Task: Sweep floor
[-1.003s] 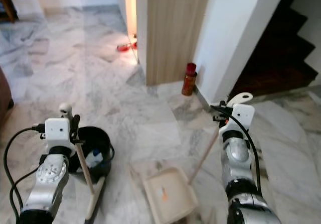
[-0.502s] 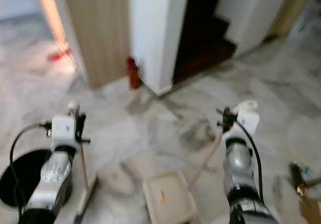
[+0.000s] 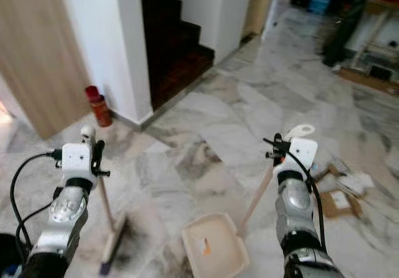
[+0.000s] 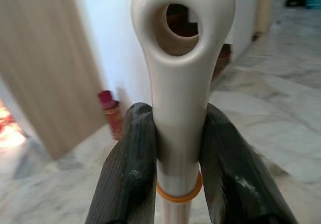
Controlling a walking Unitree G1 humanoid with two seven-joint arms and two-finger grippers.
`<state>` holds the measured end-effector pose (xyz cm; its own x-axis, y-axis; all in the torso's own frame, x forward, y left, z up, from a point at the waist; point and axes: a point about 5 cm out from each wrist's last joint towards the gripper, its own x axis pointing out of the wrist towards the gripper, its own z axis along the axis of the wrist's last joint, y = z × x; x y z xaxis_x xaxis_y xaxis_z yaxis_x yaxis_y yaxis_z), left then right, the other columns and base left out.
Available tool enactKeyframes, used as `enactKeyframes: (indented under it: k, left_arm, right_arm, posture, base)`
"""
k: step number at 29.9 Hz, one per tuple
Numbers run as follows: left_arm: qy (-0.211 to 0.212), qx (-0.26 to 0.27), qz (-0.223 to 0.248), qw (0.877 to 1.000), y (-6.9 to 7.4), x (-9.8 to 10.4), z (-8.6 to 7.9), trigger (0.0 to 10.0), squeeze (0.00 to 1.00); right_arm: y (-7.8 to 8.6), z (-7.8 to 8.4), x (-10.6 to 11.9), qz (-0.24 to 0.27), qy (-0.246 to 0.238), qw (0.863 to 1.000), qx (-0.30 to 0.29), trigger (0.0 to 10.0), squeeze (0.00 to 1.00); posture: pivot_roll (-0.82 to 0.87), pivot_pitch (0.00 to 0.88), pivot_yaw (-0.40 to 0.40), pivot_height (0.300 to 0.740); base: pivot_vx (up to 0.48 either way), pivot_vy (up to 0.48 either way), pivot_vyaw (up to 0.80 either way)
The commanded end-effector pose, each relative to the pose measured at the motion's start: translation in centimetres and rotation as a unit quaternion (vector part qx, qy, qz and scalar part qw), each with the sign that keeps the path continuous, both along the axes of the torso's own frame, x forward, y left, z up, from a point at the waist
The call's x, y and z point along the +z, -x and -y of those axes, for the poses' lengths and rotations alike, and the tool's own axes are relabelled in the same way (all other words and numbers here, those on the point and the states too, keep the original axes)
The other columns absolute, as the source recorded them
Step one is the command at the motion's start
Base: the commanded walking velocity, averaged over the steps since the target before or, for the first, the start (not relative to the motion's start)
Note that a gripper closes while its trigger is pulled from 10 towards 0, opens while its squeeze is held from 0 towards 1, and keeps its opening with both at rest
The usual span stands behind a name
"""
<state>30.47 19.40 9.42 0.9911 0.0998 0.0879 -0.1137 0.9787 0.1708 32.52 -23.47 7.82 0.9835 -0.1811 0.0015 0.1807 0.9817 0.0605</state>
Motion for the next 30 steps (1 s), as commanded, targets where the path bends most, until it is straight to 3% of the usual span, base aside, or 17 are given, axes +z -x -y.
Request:
enactKeyframes:
  k: [1,12,17,30]
  left_arm:
    - [-0.009,-0.006,0.018,1.0,-0.36,0.71,0.0,10.0,0.0]
    - [-0.016,-0.005,0.023,1.0,-0.16,0.69,-0.33,10.0,0.0]
    - [-0.019,-0.002,0.02,1.0,-0.12,0.56,-0.35,10.0,0.0]
    - [-0.015,0.005,0.027,1.0,-0.47,1.14,-0.88,10.0,0.0]
  right_arm:
    - [-0.18,0.35,0.88,0.022,0.001,1.0,-0.003,10.0,0.0]
    - [-0.05,0.17,0.62,0.019,0.001,1.0,-0.001,10.0,0.0]
    - [-0.03,0.22,0.66,0.02,0.001,1.0,-0.002,10.0,0.0]
    - [-0.43,0.08,1.06,0.022,0.0,1.0,-0.003,10.0,0.0]
  posture:
    - [-0.04,0.0,-0.03,0.74]
    - [-0.04,0.0,-0.028,0.74]
    - [-0.04,0.0,-0.027,0.74]
    - [-0.04,0.0,-0.027,0.74]
  base:
    - [0.0,0.0,-0.8]
    - [0.0,0.0,-0.8]
    - [0.0,-0.393,-0.8]
    - [0.0,0.0,-0.8]
